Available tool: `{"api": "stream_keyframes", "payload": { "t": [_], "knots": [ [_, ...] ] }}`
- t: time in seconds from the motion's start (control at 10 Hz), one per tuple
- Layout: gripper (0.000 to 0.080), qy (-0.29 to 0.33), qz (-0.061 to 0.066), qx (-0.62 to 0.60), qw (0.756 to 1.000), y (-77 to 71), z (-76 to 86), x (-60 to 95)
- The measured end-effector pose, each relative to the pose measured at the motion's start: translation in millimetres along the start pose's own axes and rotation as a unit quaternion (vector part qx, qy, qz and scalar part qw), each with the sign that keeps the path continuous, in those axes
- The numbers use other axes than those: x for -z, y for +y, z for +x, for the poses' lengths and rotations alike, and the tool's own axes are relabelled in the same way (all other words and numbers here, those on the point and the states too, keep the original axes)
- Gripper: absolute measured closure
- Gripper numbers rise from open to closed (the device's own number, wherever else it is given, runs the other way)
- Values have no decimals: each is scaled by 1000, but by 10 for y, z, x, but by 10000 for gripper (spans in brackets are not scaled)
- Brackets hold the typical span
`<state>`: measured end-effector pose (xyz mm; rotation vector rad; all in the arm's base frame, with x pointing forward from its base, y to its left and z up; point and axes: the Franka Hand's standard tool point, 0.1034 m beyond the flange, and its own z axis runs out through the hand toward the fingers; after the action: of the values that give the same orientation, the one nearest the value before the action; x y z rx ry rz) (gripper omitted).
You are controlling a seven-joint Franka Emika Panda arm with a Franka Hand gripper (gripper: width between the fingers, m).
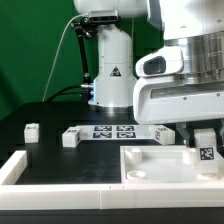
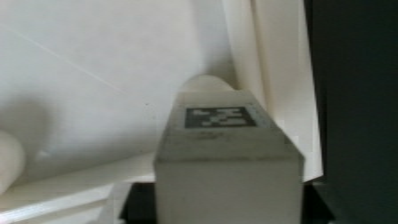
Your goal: Assemble one leg
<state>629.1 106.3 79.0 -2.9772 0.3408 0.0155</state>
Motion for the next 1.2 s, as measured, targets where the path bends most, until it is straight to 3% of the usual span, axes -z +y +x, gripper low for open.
{"api": "stream_keyframes", "payload": {
  "t": [0.2, 0.5, 0.8, 0.9, 1.0, 1.2],
  "knots": [
    [509, 0, 3, -75, 997, -2, 1, -7],
    [509, 16, 20, -275, 961, 24, 6, -17],
    [509, 24, 27, -463, 886, 40, -25, -22],
    [509, 25, 29, -535, 844, 38, -40, -24],
    [509, 24, 30, -558, 829, 37, -44, -25],
    [509, 21, 30, -658, 752, 34, -59, -28]
  ]
}}
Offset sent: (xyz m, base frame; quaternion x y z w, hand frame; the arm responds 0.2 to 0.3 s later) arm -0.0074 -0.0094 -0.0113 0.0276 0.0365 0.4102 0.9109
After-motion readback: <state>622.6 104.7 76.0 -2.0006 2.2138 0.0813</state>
